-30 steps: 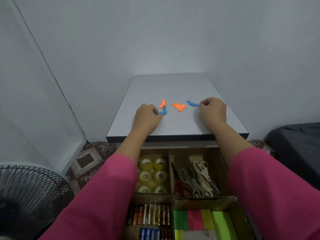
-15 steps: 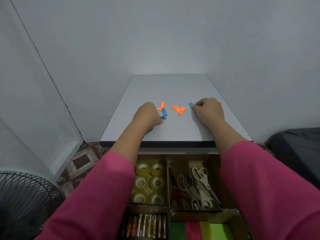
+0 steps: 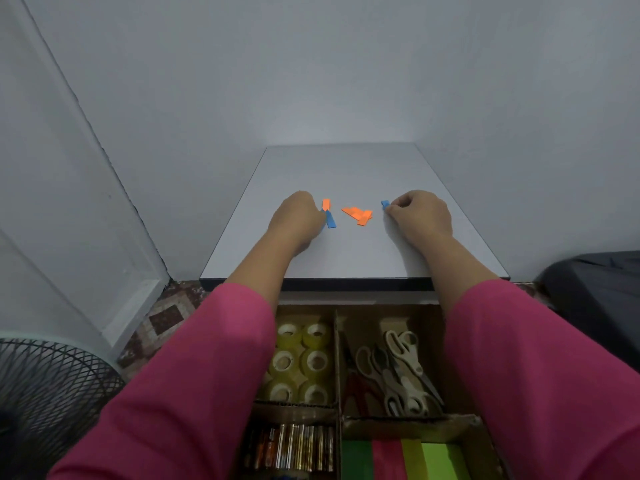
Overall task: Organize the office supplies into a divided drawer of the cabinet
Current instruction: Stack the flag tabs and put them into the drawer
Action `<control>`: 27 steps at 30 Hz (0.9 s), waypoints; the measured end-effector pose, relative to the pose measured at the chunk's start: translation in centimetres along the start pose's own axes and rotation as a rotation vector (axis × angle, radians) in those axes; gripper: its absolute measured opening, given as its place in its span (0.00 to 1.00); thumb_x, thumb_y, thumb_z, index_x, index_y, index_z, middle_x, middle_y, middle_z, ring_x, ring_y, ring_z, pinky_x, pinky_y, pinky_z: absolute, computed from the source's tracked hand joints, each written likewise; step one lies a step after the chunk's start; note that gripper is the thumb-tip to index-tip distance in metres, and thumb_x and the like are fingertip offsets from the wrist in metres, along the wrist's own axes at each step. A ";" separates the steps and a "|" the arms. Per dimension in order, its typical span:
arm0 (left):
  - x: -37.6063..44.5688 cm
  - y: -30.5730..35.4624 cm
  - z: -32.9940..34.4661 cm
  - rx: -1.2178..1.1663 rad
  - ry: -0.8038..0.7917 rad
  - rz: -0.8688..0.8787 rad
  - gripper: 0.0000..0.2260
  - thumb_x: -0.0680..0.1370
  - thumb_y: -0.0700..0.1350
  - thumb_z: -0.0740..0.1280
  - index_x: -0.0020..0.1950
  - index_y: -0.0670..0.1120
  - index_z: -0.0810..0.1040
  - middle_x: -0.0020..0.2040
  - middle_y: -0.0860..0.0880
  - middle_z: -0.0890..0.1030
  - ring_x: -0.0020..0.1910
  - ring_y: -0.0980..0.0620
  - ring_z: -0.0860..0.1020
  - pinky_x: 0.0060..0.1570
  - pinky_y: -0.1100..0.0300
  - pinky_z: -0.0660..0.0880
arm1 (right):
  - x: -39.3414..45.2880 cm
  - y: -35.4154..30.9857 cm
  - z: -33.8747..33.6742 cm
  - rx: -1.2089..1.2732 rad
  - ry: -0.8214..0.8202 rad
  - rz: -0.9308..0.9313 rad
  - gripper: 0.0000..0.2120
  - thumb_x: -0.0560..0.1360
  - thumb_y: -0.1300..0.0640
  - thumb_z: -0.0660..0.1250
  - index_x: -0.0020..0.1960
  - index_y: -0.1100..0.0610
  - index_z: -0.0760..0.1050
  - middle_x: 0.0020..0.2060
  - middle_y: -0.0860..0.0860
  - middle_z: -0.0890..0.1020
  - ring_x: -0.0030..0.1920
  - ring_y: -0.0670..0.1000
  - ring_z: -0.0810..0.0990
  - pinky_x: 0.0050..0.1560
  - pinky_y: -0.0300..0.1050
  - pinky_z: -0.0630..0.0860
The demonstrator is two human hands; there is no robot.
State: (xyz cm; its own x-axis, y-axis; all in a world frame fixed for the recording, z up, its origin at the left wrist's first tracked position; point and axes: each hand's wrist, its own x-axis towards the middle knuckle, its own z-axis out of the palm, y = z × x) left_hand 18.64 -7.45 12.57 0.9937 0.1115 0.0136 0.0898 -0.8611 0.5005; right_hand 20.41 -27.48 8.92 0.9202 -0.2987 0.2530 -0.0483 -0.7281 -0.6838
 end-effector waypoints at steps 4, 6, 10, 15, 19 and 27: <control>-0.5 1.9 0.4 0.133 -0.001 0.054 0.11 0.80 0.45 0.60 0.39 0.43 0.68 0.41 0.47 0.71 0.43 0.47 0.70 0.40 0.58 0.66 | 0.2 0.1 0.1 -0.016 -0.001 -0.004 0.10 0.74 0.46 0.66 0.46 0.52 0.81 0.47 0.49 0.81 0.52 0.53 0.77 0.46 0.45 0.72; -0.6 2.6 0.7 0.228 0.040 0.086 0.07 0.80 0.46 0.62 0.44 0.44 0.72 0.43 0.48 0.73 0.43 0.48 0.71 0.41 0.58 0.66 | 0.2 -0.1 0.2 -0.032 0.003 -0.005 0.12 0.73 0.45 0.67 0.47 0.52 0.82 0.47 0.50 0.81 0.52 0.53 0.77 0.47 0.47 0.75; -0.4 3.2 0.9 0.246 0.008 0.021 0.16 0.80 0.43 0.64 0.34 0.45 0.63 0.36 0.50 0.68 0.43 0.49 0.69 0.43 0.60 0.65 | 0.2 -0.1 0.3 -0.064 0.011 -0.024 0.10 0.73 0.48 0.67 0.47 0.52 0.82 0.47 0.51 0.81 0.53 0.55 0.77 0.50 0.50 0.77; -1.1 1.9 0.9 0.344 0.066 0.068 0.09 0.79 0.41 0.63 0.39 0.45 0.68 0.40 0.49 0.70 0.43 0.48 0.70 0.40 0.58 0.66 | -0.2 -0.4 0.1 -0.098 0.030 -0.038 0.10 0.74 0.51 0.66 0.44 0.56 0.82 0.45 0.53 0.81 0.51 0.56 0.77 0.47 0.49 0.77; -2.8 0.7 1.4 0.543 0.212 0.238 0.11 0.77 0.34 0.61 0.37 0.44 0.68 0.33 0.50 0.66 0.41 0.48 0.71 0.32 0.60 0.62 | -0.6 -1.1 0.6 -0.333 0.076 -0.105 0.11 0.76 0.55 0.62 0.39 0.60 0.77 0.37 0.54 0.75 0.43 0.57 0.74 0.37 0.47 0.69; -3.3 -2.5 2.1 -0.038 0.399 0.193 0.09 0.80 0.44 0.60 0.45 0.41 0.76 0.39 0.46 0.75 0.36 0.50 0.74 0.32 0.59 0.66 | -1.4 -1.2 0.9 -0.412 0.141 -0.059 0.11 0.78 0.64 0.57 0.37 0.60 0.65 0.40 0.56 0.70 0.48 0.60 0.76 0.40 0.47 0.66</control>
State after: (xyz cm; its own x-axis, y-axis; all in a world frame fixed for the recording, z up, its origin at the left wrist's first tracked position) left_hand 15.24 -6.74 9.48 0.8875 0.1394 0.4392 -0.1049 -0.8669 0.4872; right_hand 19.53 -25.68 8.78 0.8653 -0.3101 0.3937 -0.1748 -0.9230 -0.3427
